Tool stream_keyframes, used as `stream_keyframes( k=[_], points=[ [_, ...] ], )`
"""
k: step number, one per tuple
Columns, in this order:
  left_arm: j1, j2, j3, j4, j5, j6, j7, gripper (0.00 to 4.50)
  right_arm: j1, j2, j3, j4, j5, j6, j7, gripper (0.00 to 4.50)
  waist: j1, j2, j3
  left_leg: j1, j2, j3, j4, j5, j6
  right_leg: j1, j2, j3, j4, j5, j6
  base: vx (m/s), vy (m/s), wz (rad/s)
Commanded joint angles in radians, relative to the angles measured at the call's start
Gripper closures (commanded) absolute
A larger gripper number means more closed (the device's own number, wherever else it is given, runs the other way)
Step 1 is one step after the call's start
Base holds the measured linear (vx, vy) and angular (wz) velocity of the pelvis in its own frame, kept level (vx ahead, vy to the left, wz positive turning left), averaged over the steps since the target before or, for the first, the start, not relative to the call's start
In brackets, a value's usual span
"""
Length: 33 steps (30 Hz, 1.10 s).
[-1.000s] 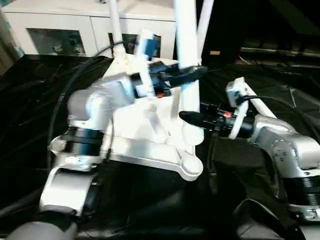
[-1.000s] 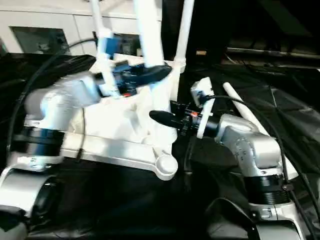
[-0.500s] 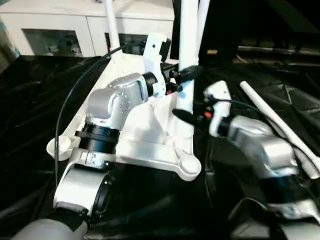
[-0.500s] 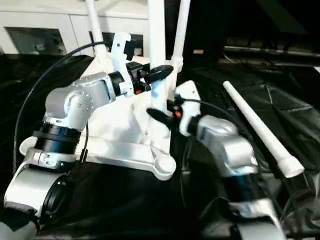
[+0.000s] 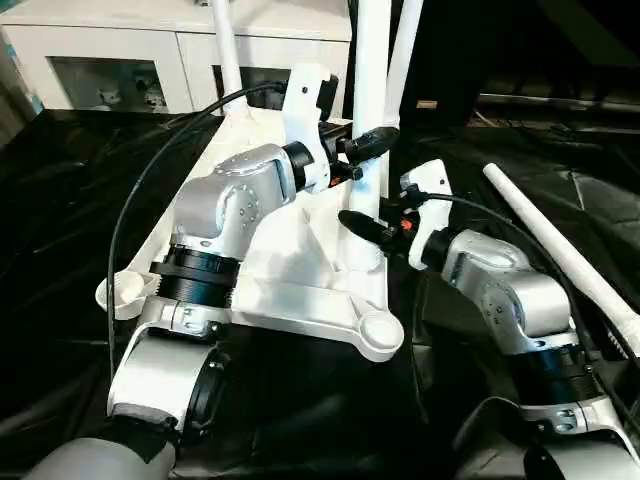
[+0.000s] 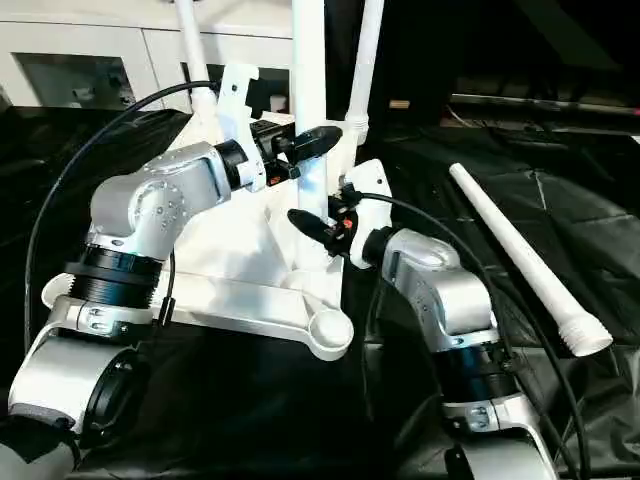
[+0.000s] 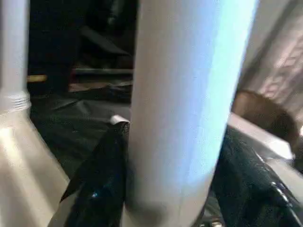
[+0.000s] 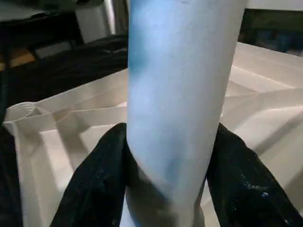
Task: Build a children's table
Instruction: Pick table leg
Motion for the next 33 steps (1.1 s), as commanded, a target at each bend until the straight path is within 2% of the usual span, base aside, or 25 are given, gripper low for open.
stream_keyframes(
  k=[1, 3, 4, 5, 8, 10, 11, 16, 17, 20, 27, 31, 32, 33],
  points=[
    [0.001, 0.023, 0.003, -0.024, -0.022, -0.033, -0.081, 1.55, 0.031, -0.026, 0.003, -0.032, 0.03, -0.027, 0.065, 2.58, 0.004, -0.002, -0.085, 0.02, 0.038, -0.021, -0.065, -0.163, 0.014, 0.061, -0.065, 0.052, -0.068, -0.15, -0.203, 0.0, 0.0, 0.0],
    [0.001, 0.023, 0.003, -0.024, -0.022, -0.033, -0.081, 1.43, 0.031, -0.026, 0.003, -0.032, 0.03, -0.027, 0.065, 2.58, 0.003, 0.0, -0.086, 0.02, 0.039, -0.022, -0.066, -0.163, 0.016, 0.061, -0.064, 0.052, -0.065, -0.143, -0.203, 0.0, 0.0, 0.0],
    [0.011, 0.042, 0.003, -0.025, -0.039, -0.042, -0.142, 1.37, 0.051, -0.037, 0.005, -0.054, 0.046, -0.033, 0.103, 2.59, 0.003, -0.001, -0.085, 0.02, 0.038, -0.022, -0.066, -0.166, 0.016, 0.06, -0.064, 0.052, -0.067, -0.148, -0.203, 0.0, 0.0, 0.0],
    [0.034, 0.079, -0.003, -0.042, -0.077, -0.035, -0.259, 1.57, 0.081, -0.058, 0.011, -0.089, 0.07, -0.036, 0.159, 2.59, 0.007, 0.0, -0.083, 0.021, 0.037, -0.021, -0.067, -0.173, 0.02, 0.062, -0.066, 0.052, -0.069, -0.169, -0.202, 0.0, 0.0, 0.0],
    [0.057, 0.108, -0.014, -0.072, -0.101, -0.025, -0.333, 1.74, 0.096, -0.07, 0.007, -0.108, 0.086, -0.038, 0.19, 2.59, 0.002, 0.003, -0.085, 0.022, 0.042, -0.022, -0.068, -0.18, 0.014, 0.059, -0.064, 0.052, -0.064, -0.154, -0.214, 0.0, 0.0, 0.0],
    [0.065, 0.113, -0.014, -0.081, -0.111, -0.019, -0.35, 1.8, 0.099, -0.072, 0.005, -0.11, 0.09, -0.041, 0.199, 2.59, 0.002, 0.005, -0.083, 0.024, 0.042, -0.022, -0.069, -0.196, 0.006, 0.057, -0.065, 0.053, -0.066, -0.175, -0.215, 0.0, 0.0, 0.0],
    [0.072, 0.116, -0.014, -0.089, -0.123, -0.011, -0.366, 2.07, 0.099, -0.075, 0.003, -0.112, 0.094, -0.04, 0.209, 2.59, 0.001, 0.004, -0.082, 0.025, 0.042, -0.021, -0.069, -0.204, 0.003, 0.057, -0.065, 0.053, -0.068, -0.185, -0.214, 0.0, 0.0, 0.0],
    [0.086, 0.118, -0.02, -0.09, -0.118, -0.016, -0.377, 2.35, 0.103, -0.081, 0.005, -0.116, 0.096, -0.043, 0.224, 2.59, 0.002, 0.002, -0.08, 0.026, 0.042, -0.023, -0.071, -0.224, -0.008, 0.056, -0.066, 0.053, -0.073, -0.235, -0.197, 0.0, 0.0, 0.0],
    [0.088, 0.116, -0.028, -0.085, -0.109, -0.03, -0.375, 2.56, 0.106, -0.085, 0.008, -0.118, 0.094, -0.046, 0.23, 2.59, 0.003, 0.002, -0.08, 0.027, 0.042, -0.022, -0.071, -0.223, -0.01, 0.054, -0.066, 0.054, -0.074, -0.239, -0.192, 0.0, 0.0, 0.0],
    [0.094, 0.112, -0.036, -0.095, -0.108, -0.033, -0.381, 2.62, 0.108, -0.089, 0.013, -0.118, 0.092, -0.049, 0.238, 2.59, 0.003, 0.001, -0.082, 0.024, 0.042, -0.023, -0.071, -0.212, -0.01, 0.057, -0.067, 0.053, -0.072, -0.235, -0.186, 0.0, 0.0, 0.0],
    [0.099, 0.103, -0.031, -0.1, -0.109, -0.044, -0.359, 2.68, 0.107, -0.089, 0.015, -0.112, 0.082, -0.063, 0.242, 2.59, 0.003, 0.0, -0.084, 0.022, 0.041, -0.022, -0.067, -0.178, 0.004, 0.058, -0.065, 0.053, -0.066, -0.185, -0.201, 0.0, 0.0, 0.0],
    [0.097, 0.092, -0.02, -0.101, -0.11, -0.049, -0.322, 2.68, 0.095, -0.078, 0.013, -0.086, 0.043, -0.104, 0.201, 2.59, 0.003, -0.001, -0.083, 0.023, 0.041, -0.021, -0.067, -0.19, 0.001, 0.057, -0.067, 0.053, -0.069, -0.207, -0.2, 0.0, 0.0, 0.0],
    [0.097, 0.087, -0.017, -0.103, -0.107, -0.056, -0.304, 2.68, 0.09, -0.073, 0.006, -0.081, 0.056, -0.093, 0.203, 2.03, 0.002, -0.002, -0.083, 0.023, 0.041, -0.021, -0.068, -0.193, 0.001, 0.057, -0.066, 0.053, -0.069, -0.211, -0.198, 0.0, 0.0, 0.0],
    [0.094, 0.08, -0.013, -0.102, -0.101, -0.061, -0.283, 2.68, 0.085, -0.066, -0.002, -0.075, 0.062, -0.084, 0.194, 1.89, 0.003, -0.002, -0.083, 0.022, 0.042, -0.022, -0.068, -0.192, 0.002, 0.058, -0.066, 0.053, -0.069, -0.212, -0.197, 0.0, 0.0, 0.0]
  ],
)
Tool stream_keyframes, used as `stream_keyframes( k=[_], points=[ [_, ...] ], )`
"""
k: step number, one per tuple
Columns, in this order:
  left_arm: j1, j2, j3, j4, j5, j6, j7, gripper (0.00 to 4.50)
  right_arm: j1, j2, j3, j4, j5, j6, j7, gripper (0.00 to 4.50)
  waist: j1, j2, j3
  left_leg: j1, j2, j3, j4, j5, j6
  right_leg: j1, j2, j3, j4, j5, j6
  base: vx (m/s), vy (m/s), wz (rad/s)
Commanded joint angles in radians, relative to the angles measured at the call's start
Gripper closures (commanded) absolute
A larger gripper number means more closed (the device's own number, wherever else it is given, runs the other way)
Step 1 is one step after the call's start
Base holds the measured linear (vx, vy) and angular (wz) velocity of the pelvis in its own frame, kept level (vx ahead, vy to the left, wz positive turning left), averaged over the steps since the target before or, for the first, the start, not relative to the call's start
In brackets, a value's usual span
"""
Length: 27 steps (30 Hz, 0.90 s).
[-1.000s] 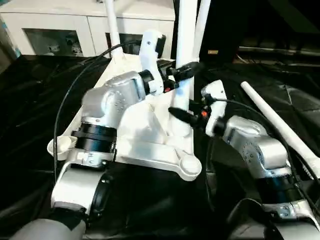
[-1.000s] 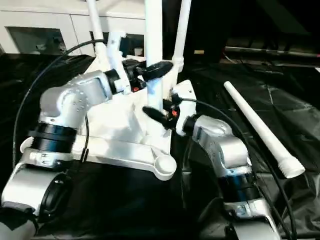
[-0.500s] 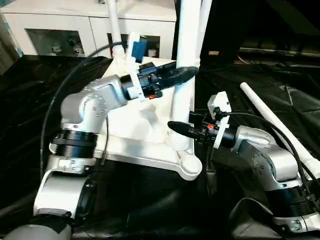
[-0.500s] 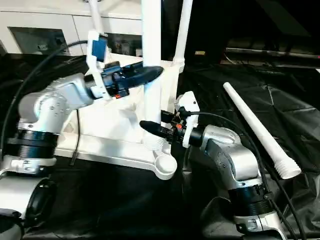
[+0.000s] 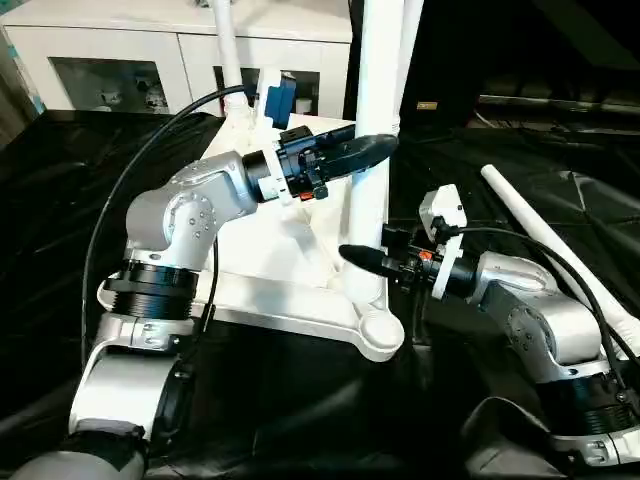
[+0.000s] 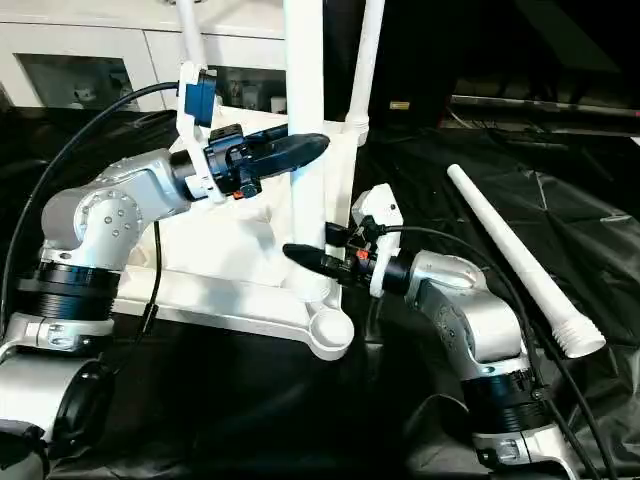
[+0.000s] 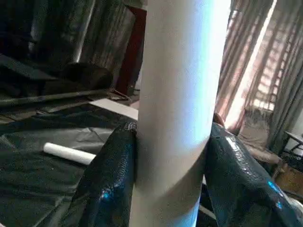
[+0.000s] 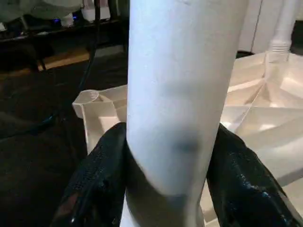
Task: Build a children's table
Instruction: Pick table leg
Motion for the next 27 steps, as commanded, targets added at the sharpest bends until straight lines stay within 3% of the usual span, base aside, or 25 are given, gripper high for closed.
stream_keyframes(
  k=[1, 4, 5, 7, 9, 11, 12, 15, 17, 20, 22, 27],
  points=[
    [0.003, -0.02, 0.005, -0.015, 0.015, -0.003, 0.052, 2.68, -0.027, 0.01, -0.016, 0.006, -0.005, -0.003, -0.028, 1.89, 0.002, -0.002, -0.083, 0.02, 0.041, -0.022, -0.068, -0.193, 0.003, 0.056, -0.065, 0.053, -0.07, -0.213, -0.195, 0.0, 0.0, 0.0],
    [0.002, -0.025, 0.006, -0.016, 0.021, -0.008, 0.069, 2.7, -0.029, 0.016, -0.02, 0.007, 0.0, -0.002, -0.034, 1.54, 0.002, -0.002, -0.082, 0.021, 0.041, -0.021, -0.068, -0.192, 0.002, 0.055, -0.066, 0.053, -0.072, -0.222, -0.19, 0.0, 0.0, 0.0],
    [-0.011, -0.051, -0.002, -0.01, 0.099, -0.06, 0.196, 2.71, -0.058, 0.049, -0.009, 0.05, -0.075, -0.033, -0.147, 1.47, 0.002, -0.001, -0.082, 0.02, 0.043, -0.024, -0.069, -0.189, -0.004, 0.053, -0.066, 0.053, -0.071, -0.221, -0.185, 0.0, 0.0, 0.0],
    [-0.017, -0.062, -0.006, -0.005, 0.128, -0.076, 0.249, 2.72, -0.07, 0.063, -0.005, 0.071, -0.105, -0.047, -0.193, 1.44, -0.003, -0.002, -0.083, 0.021, 0.042, -0.024, -0.07, -0.193, -0.021, 0.053, -0.065, 0.052, -0.072, -0.227, -0.175, 0.0, 0.0, 0.0],
    [-0.026, -0.079, -0.011, 0.002, 0.172, -0.097, 0.341, 2.72, -0.09, 0.089, -0.001, 0.105, -0.131, -0.05, -0.25, 1.44, -0.002, -0.004, -0.084, 0.021, 0.041, -0.024, -0.069, -0.188, -0.018, 0.054, -0.066, 0.053, -0.073, -0.234, -0.164, 0.0, 0.0, 0.0],
    [-0.032, -0.091, -0.021, 0.004, 0.209, -0.111, 0.404, 2.72, -0.111, 0.113, 0.005, 0.138, -0.155, -0.044, -0.307, 1.44, -0.004, -0.013, -0.085, 0.018, 0.04, -0.022, -0.068, -0.169, -0.012, 0.055, -0.064, 0.053, -0.069, -0.211, -0.164, 0.0, 0.0, 0.0],
    [-0.032, -0.091, -0.021, 0.004, 0.209, -0.111, 0.404, 2.72, -0.111, 0.113, 0.005, 0.138, -0.155, -0.044, -0.307, 1.44, -0.003, -0.009, -0.086, 0.019, 0.039, -0.022, -0.067, -0.163, -0.009, 0.054, -0.064, 0.053, -0.069, -0.206, -0.165, 0.0, 0.0, 0.0],
    [-0.038, -0.091, -0.043, 0.01, 0.263, -0.135, 0.444, 2.72, -0.134, 0.134, 0.017, 0.178, -0.193, -0.048, -0.363, 1.44, -0.003, -0.011, -0.086, 0.019, 0.04, -0.022, -0.067, -0.142, -0.002, 0.053, -0.063, 0.054, -0.064, -0.177, -0.166, 0.0, 0.0, 0.0],
    [-0.04, -0.091, -0.051, 0.012, 0.28, -0.142, 0.455, 2.72, -0.141, 0.149, 0.014, 0.196, -0.199, -0.052, -0.377, 1.79, -0.002, -0.01, -0.087, 0.019, 0.04, -0.021, -0.067, -0.141, 0.002, 0.053, -0.064, 0.054, -0.064, -0.165, -0.17, 0.0, 0.0, 0.0],
    [-0.041, -0.092, -0.051, 0.015, 0.284, -0.144, 0.466, 2.72, -0.146, 0.155, 0.012, 0.199, -0.195, -0.053, -0.372, 1.82, -0.002, -0.011, -0.087, 0.019, 0.04, -0.02, -0.067, -0.142, 0.003, 0.055, -0.065, 0.055, -0.063, -0.157, -0.175, 0.0, 0.0, 0.0],
    [-0.041, -0.09, -0.051, 0.011, 0.286, -0.139, 0.471, 2.72, -0.148, 0.151, 0.005, 0.197, -0.185, -0.055, -0.358, 2.2, -0.001, -0.011, -0.086, 0.02, 0.04, -0.02, -0.067, -0.148, 0.003, 0.054, -0.064, 0.055, -0.063, -0.16, -0.174, 0.0, 0.0, 0.0],
    [-0.046, -0.081, -0.053, 0.024, 0.293, -0.143, 0.468, 2.72, -0.148, 0.135, -0.006, 0.187, -0.159, -0.062, -0.313, 2.56, 0.0, -0.01, -0.084, 0.019, 0.039, -0.02, -0.067, -0.165, 0.001, 0.054, -0.064, 0.055, -0.066, -0.175, -0.172, 0.0, 0.0, 0.0]
  ],
)
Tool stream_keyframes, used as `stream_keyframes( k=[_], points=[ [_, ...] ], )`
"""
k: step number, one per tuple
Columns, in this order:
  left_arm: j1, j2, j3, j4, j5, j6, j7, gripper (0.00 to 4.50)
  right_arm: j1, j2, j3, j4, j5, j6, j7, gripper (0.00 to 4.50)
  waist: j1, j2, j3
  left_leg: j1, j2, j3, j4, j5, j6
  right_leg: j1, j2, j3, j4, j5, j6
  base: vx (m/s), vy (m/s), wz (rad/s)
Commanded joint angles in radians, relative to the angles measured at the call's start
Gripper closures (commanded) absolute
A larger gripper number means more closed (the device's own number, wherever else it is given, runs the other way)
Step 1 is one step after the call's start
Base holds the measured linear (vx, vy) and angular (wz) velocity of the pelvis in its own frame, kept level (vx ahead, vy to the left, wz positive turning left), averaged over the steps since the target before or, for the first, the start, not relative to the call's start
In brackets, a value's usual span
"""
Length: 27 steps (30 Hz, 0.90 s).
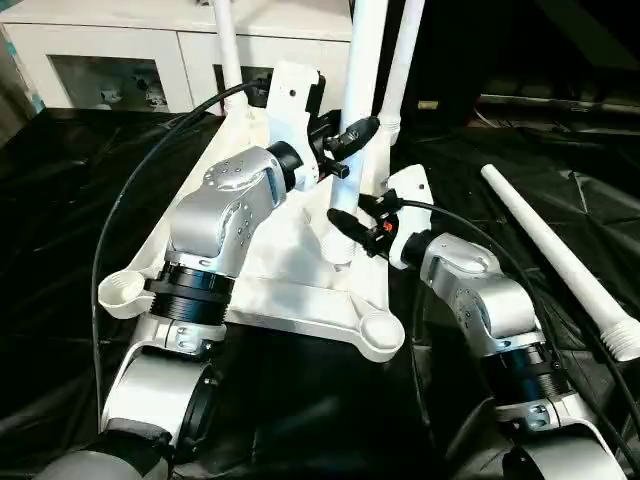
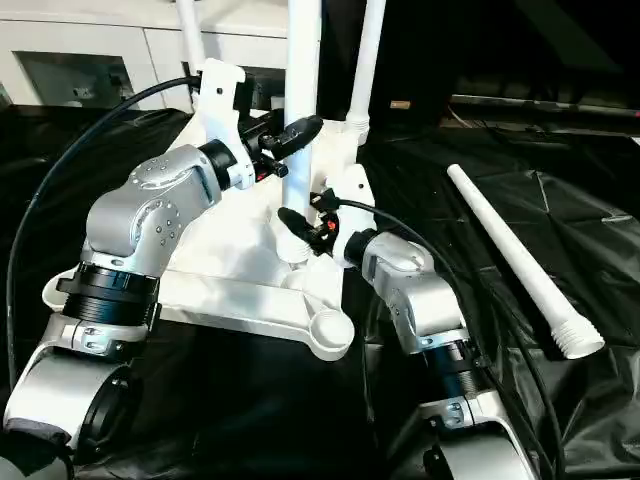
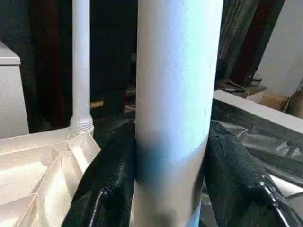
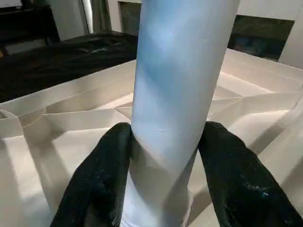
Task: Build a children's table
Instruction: Pick table leg
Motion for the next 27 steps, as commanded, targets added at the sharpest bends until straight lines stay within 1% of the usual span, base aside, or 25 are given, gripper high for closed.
stream_keyframes(
  k=[1, 2, 3, 5, 6, 7, 8, 9, 10, 11, 12, 13, 14, 15, 16, 17, 18, 19, 21, 22, 24, 26, 27],
  points=[
    [-0.034, 0.011, 0.004, 0.019, 0.002, 0.006, -0.004, 2.72, -0.015, -0.02, -0.021, -0.007, 0.015, -0.016, 0.035, 2.58, 0.001, -0.004, -0.085, 0.021, 0.039, -0.02, -0.067, -0.167, 0.0, 0.056, -0.065, 0.054, -0.066, -0.178, -0.173, 0.0, 0.0, 0.0],
    [-0.039, 0.016, 0.021, 0.018, -0.041, 0.047, -0.046, 2.16, -0.009, -0.032, -0.019, -0.018, 0.025, -0.022, 0.067, 2.61, 0.002, -0.003, -0.085, 0.022, 0.038, -0.02, -0.066, -0.169, 0.0, 0.056, -0.065, 0.054, -0.066, -0.183, -0.174, 0.0, 0.0, 0.0],
    [-0.041, 0.02, 0.032, 0.007, -0.079, 0.08, -0.086, 2.02, -0.002, -0.042, -0.018, -0.03, 0.035, -0.026, 0.096, 2.63, 0.002, -0.004, -0.085, 0.021, 0.038, -0.019, -0.066, -0.169, -0.001, 0.057, -0.065, 0.054, -0.066, -0.182, -0.177, 0.0, 0.0, 0.0],
    [-0.044, 0.021, 0.041, 0.003, -0.099, 0.087, -0.105, 2.0, 0.005, -0.052, -0.016, -0.044, 0.043, -0.028, 0.123, 2.65, 0.003, -0.004, -0.086, 0.021, 0.038, -0.02, -0.066, -0.164, 0.005, 0.057, -0.064, 0.054, -0.064, -0.168, -0.184, 0.0, 0.0, 0.0],
    [-0.048, 0.02, 0.046, 0.008, -0.102, 0.081, -0.108, 2.0, 0.007, -0.058, -0.015, -0.048, 0.048, -0.028, 0.139, 2.65, 0.002, -0.002, -0.086, 0.02, 0.038, -0.02, -0.065, -0.155, 0.009, 0.058, -0.064, 0.053, -0.062, -0.147, -0.192, 0.0, 0.0, 0.0],
    [-0.05, 0.024, 0.046, 0.014, -0.105, 0.066, -0.125, 1.92, 0.015, -0.069, -0.011, -0.062, 0.059, -0.023, 0.167, 2.65, 0.002, -0.003, -0.086, 0.02, 0.038, -0.02, -0.064, -0.156, 0.012, 0.058, -0.063, 0.053, -0.062, -0.14, -0.197, 0.0, 0.0, 0.0],
    [-0.047, 0.039, 0.032, 0.017, -0.105, 0.057, -0.167, 1.79, 0.023, -0.083, -0.007, -0.076, 0.073, -0.017, 0.199, 2.65, 0.004, -0.004, -0.087, 0.019, 0.038, -0.021, -0.063, -0.147, 0.025, 0.06, -0.064, 0.053, -0.061, -0.122, -0.203, 0.0, 0.0, 0.0],
    [-0.047, 0.039, 0.032, 0.017, -0.105, 0.057, -0.167, 1.72, 0.023, -0.083, -0.007, -0.076, 0.073, -0.017, 0.199, 2.65, 0.004, -0.004, -0.088, 0.02, 0.038, -0.02, -0.063, -0.142, 0.029, 0.061, -0.064, 0.053, -0.06, -0.116, -0.204, 0.0, 0.0, 0.0],
    [-0.037, 0.059, 0.01, 0.02, -0.111, 0.048, -0.24, 1.69, 0.035, -0.098, -0.006, -0.094, 0.096, -0.007, 0.238, 2.65, 0.004, -0.007, -0.087, 0.019, 0.039, -0.02, -0.063, -0.14, 0.031, 0.06, -0.063, 0.053, -0.058, -0.112, -0.206, 0.0, 0.0, 0.0],
    [-0.029, 0.077, -0.005, 0.025, -0.122, 0.044, -0.307, 1.69, 0.043, -0.11, -0.006, -0.108, 0.112, -0.001, 0.269, 2.65, 0.006, -0.004, -0.086, 0.02, 0.037, -0.02, -0.064, -0.143, 0.039, 0.061, -0.065, 0.053, -0.062, -0.132, -0.202, 0.0, 0.0, 0.0],
    [-0.026, 0.087, -0.01, 0.03, -0.131, 0.045, -0.344, 1.69, 0.048, -0.117, -0.007, -0.115, 0.121, 0.001, 0.288, 2.66, 0.006, -0.003, -0.087, 0.021, 0.04, -0.02, -0.064, -0.144, 0.036, 0.059, -0.064, 0.054, -0.059, -0.132, -0.205, 0.0, 0.0, 0.0],
    [-0.025, 0.094, -0.011, 0.038, -0.138, 0.044, -0.372, 1.69, 0.053, -0.125, -0.008, -0.122, 0.132, 0.005, 0.307, 2.66, 0.005, -0.004, -0.085, 0.021, 0.038, -0.019, -0.064, -0.15, 0.036, 0.058, -0.064, 0.053, -0.063, -0.14, -0.206, 0.0, 0.0, 0.0],
    [-0.033, 0.104, -0.005, 0.06, -0.148, 0.046, -0.406, 1.69, 0.059, -0.14, -0.009, -0.134, 0.146, 0.013, 0.34, 2.66, 0.004, 0.003, -0.085, 0.022, 0.038, -0.02, -0.065, -0.164, 0.032, 0.058, -0.063, 0.053, -0.064, -0.152, -0.21, 0.0, 0.0, 0.0],
    [-0.043, 0.109, 0.007, 0.079, -0.159, 0.054, -0.425, 1.69, 0.065, -0.154, -0.011, -0.145, 0.156, 0.023, 0.366, 2.66, 0.004, 0.0, -0.084, 0.022, 0.037, -0.02, -0.065, -0.181, 0.027, 0.06, -0.063, 0.052, -0.067, -0.172, -0.209, 0.0, 0.0, 0.0],
    [-0.043, 0.109, 0.007, 0.079, -0.159, 0.054, -0.425, 1.69, 0.065, -0.154, -0.011, -0.145, 0.156, 0.023, 0.366, 2.66, 0.006, 0.001, -0.084, 0.022, 0.038, -0.02, -0.065, -0.184, 0.024, 0.06, -0.065, 0.053, -0.067, -0.177, -0.207, 0.0, 0.0, 0.0],
    [-0.05, 0.111, 0.017, 0.084, -0.169, 0.061, -0.429, 1.69, 0.068, -0.162, -0.017, -0.147, 0.163, 0.026, 0.377, 2.66, 0.005, 0.005, -0.085, 0.024, 0.04, -0.021, -0.066, -0.19, 0.016, 0.058, -0.065, 0.053, -0.067, -0.179, -0.208, 0.0, 0.0, 0.0],
    [-0.05, 0.111, 0.017, 0.084, -0.169, 0.061, -0.429, 1.69, 0.068, -0.162, -0.017, -0.147, 0.163, 0.026, 0.377, 2.66, 0.005, 0.006, -0.085, 0.024, 0.041, -0.023, -0.067, -0.198, 0.009, 0.059, -0.066, 0.052, -0.067, -0.179, -0.212, 0.0, 0.0, 0.0],
    [-0.052, 0.107, 0.03, 0.084, -0.182, 0.067, -0.434, 1.96, 0.071, -0.168, -0.021, -0.15, 0.169, 0.028, 0.385, 2.66, 0.005, 0.005, -0.085, 0.024, 0.041, -0.022, -0.067, -0.199, 0.007, 0.058, -0.066, 0.052, -0.066, -0.177, -0.213, 0.0, 0.0, 0.0],
    [-0.05, 0.1, 0.047, 0.082, -0.204, 0.07, -0.438, 2.08, 0.075, -0.174, -0.025, -0.155, 0.177, 0.032, 0.39, 2.66, 0.006, 0.008, -0.084, 0.024, 0.04, -0.023, -0.066, -0.203, 0.006, 0.06, -0.067, 0.052, -0.067, -0.187, -0.216, 0.0, 0.0, 0.0],
    [-0.046, 0.097, 0.051, 0.083, -0.209, 0.067, -0.44, 2.08, 0.077, -0.176, -0.026, -0.158, 0.181, 0.034, 0.391, 2.66, 0.006, 0.006, -0.084, 0.024, 0.04, -0.022, -0.066, -0.204, 0.005, 0.059, -0.066, 0.052, -0.068, -0.189, -0.216, 0.0, 0.0, 0.0],
    [-0.039, 0.093, 0.056, 0.082, -0.211, 0.061, -0.439, 2.39, 0.08, -0.175, -0.026, -0.163, 0.184, 0.036, 0.391, 2.66, 0.006, 0.005, -0.086, 0.022, 0.041, -0.023, -0.066, -0.195, 0.007, 0.06, -0.066, 0.051, -0.065, -0.175, -0.218, 0.0, 0.0, 0.0],
    [-0.04, 0.089, 0.06, 0.088, -0.215, 0.059, -0.434, 2.51, 0.081, -0.175, -0.026, -0.166, 0.185, 0.038, 0.393, 2.66, 0.006, 0.004, -0.086, 0.023, 0.04, -0.022, -0.065, -0.19, 0.01, 0.06, -0.066, 0.051, -0.065, -0.167, -0.221, 0.0, 0.0, 0.0],
    [-0.042, 0.085, 0.065, 0.091, -0.219, 0.059, -0.425, 2.64, 0.082, -0.174, -0.025, -0.166, 0.183, 0.037, 0.394, 2.66, 0.006, 0.001, -0.086, 0.022, 0.04, -0.022, -0.065, -0.186, 0.012, 0.061, -0.066, 0.051, -0.064, -0.166, -0.221, 0.0, 0.0, 0.0]
  ],
)
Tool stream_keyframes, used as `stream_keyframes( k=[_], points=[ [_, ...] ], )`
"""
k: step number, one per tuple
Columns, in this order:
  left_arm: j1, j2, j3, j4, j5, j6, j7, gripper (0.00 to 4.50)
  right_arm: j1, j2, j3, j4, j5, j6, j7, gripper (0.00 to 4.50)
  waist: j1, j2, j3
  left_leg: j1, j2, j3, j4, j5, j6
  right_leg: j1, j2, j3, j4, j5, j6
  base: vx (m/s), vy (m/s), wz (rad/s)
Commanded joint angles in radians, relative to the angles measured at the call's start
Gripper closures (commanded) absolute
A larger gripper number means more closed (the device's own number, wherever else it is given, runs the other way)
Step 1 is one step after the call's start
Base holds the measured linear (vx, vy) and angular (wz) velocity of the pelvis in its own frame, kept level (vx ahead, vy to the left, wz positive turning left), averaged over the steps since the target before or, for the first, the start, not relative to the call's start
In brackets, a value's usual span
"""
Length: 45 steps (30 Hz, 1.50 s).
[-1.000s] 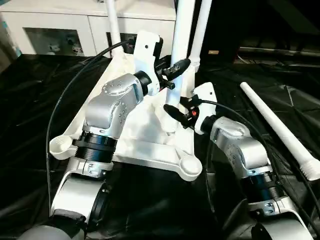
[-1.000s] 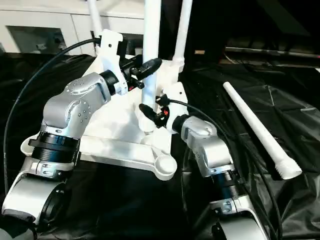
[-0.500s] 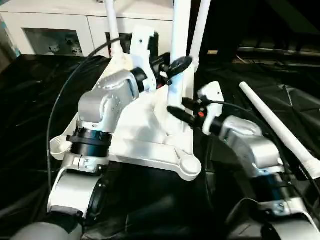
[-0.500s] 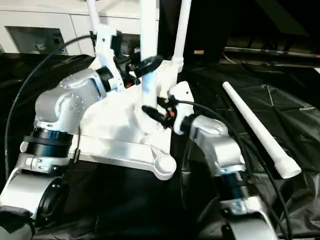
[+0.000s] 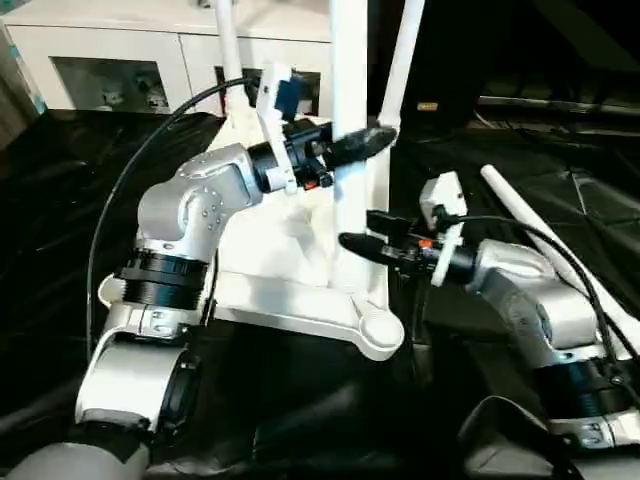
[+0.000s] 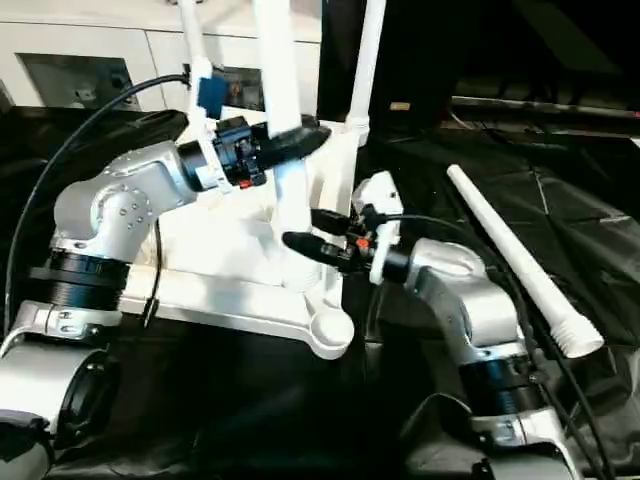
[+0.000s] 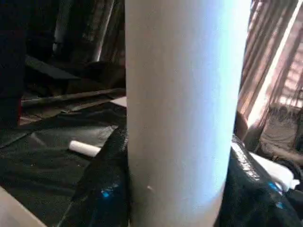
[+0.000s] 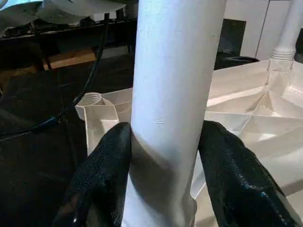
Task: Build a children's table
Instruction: Pick table leg
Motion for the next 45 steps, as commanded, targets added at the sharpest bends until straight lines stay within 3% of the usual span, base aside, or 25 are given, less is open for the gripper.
stream_keyframes(
  k=[1, 7, 9, 16, 23, 26, 31, 32, 35, 38, 41, 45],
  points=[
    [-0.014, -0.005, 0.022, 0.009, -0.008, -0.007, 0.029, 2.64, 0.004, -0.007, -0.007, -0.033, 0.01, 0.004, 0.016, 2.66, 0.004, -0.003, -0.086, 0.02, 0.04, -0.022, -0.066, -0.184, 0.013, 0.06, -0.066, 0.051, -0.066, -0.17, -0.217, 0.0, 0.0, 0.0],
    [-0.026, -0.013, 0.027, 0.003, 0.014, -0.007, 0.088, 2.69, -0.009, -0.003, 0.006, -0.01, -0.03, -0.038, -0.019, 2.66, 0.006, -0.003, -0.086, 0.019, 0.041, -0.022, -0.065, -0.17, 0.017, 0.058, -0.067, 0.051, -0.065, -0.176, -0.211, 0.0, 0.0, 0.0],
    [-0.027, -0.021, 0.007, -0.017, 0.054, -0.017, 0.145, 2.69, -0.034, 0.026, 0.0, 0.038, -0.059, -0.044, -0.087, 2.1, 0.004, 0.0, -0.086, 0.02, 0.042, -0.022, -0.065, -0.176, 0.012, 0.057, -0.067, 0.051, -0.066, -0.185, -0.21, 0.0, 0.0, 0.0],
    [-0.029, -0.069, -0.027, -0.059, 0.136, -0.036, 0.302, 2.69, -0.079, 0.106, 0.012, 0.109, -0.143, -0.048, -0.274, 1.64, -0.002, 0.0, -0.086, 0.02, 0.04, -0.023, -0.066, -0.17, -0.006, 0.056, -0.064, 0.051, -0.067, -0.185, -0.193, 0.0, 0.0, 0.0],
    [-0.031, -0.079, -0.072, -0.06, 0.201, -0.052, 0.355, 2.7, -0.107, 0.158, 0.012, 0.161, -0.163, -0.052, -0.33, 1.64, -0.001, -0.003, -0.086, 0.019, 0.04, -0.022, -0.067, -0.162, 0.005, 0.058, -0.065, 0.053, -0.065, -0.154, -0.193, 0.0, 0.0, 0.0],
    [-0.029, -0.076, -0.069, -0.063, 0.2, -0.046, 0.36, 2.7, -0.111, 0.164, 0.01, 0.166, -0.165, -0.055, -0.332, 1.9, -0.001, -0.004, -0.086, 0.02, 0.04, -0.021, -0.067, -0.167, 0.005, 0.057, -0.065, 0.053, -0.066, -0.167, -0.192, 0.0, 0.0, 0.0],
    [-0.026, -0.062, -0.065, -0.066, 0.208, -0.043, 0.373, 2.7, -0.108, 0.154, 0.013, 0.16, -0.159, -0.055, -0.313, 2.43, -0.001, -0.013, -0.084, 0.02, 0.04, -0.02, -0.067, -0.165, 0.007, 0.056, -0.067, 0.054, -0.067, -0.192, -0.18, 0.0, 0.0, 0.0],
    [-0.027, -0.058, -0.062, -0.061, 0.208, -0.046, 0.365, 2.35, -0.11, 0.152, 0.011, 0.161, -0.159, -0.056, -0.308, 2.52, 0.0, -0.015, -0.085, 0.02, 0.04, -0.02, -0.067, -0.163, 0.007, 0.055, -0.067, 0.054, -0.068, -0.195, -0.177, 0.0, 0.0, 0.0],
    [-0.019, -0.036, -0.049, -0.076, 0.148, 0.015, 0.282, 2.0, -0.112, 0.136, 0.014, 0.16, -0.151, -0.069, -0.265, 2.58, 0.002, -0.015, -0.085, 0.021, 0.039, -0.019, -0.067, -0.161, 0.005, 0.054, -0.067, 0.053, -0.066, -0.199, -0.18, 0.0, 0.0, 0.0],
    [-0.019, -0.021, -0.039, -0.057, 0.155, -0.029, 0.266, 1.66, -0.096, 0.106, 0.02, 0.12, -0.12, -0.066, -0.183, 2.63, 0.003, -0.017, -0.084, 0.019, 0.039, -0.019, -0.066, -0.158, 0.011, 0.056, -0.067, 0.054, -0.067, -0.189, -0.177, 0.0, 0.0, 0.0],
    [-0.014, 0.0, -0.044, -0.039, 0.145, -0.074, 0.19, 1.45, -0.069, 0.064, 0.026, 0.065, -0.078, -0.043, -0.089, 2.64, 0.009, -0.017, -0.085, 0.018, 0.041, -0.02, -0.066, -0.141, 0.025, 0.057, -0.067, 0.054, -0.062, -0.162, -0.179, 0.0, 0.0, 0.0],
    [-0.012, 0.04, -0.04, -0.013, 0.075, -0.03, 0.042, 1.38, -0.035, 0.004, 0.017, -0.004, -0.018, -0.008, 0.022, 2.64, 0.012, -0.011, -0.085, 0.02, 0.041, -0.019, -0.065, -0.154, 0.026, 0.056, -0.068, 0.053, -0.062, -0.161, -0.199, 0.0, 0.0, 0.0]
  ],
)
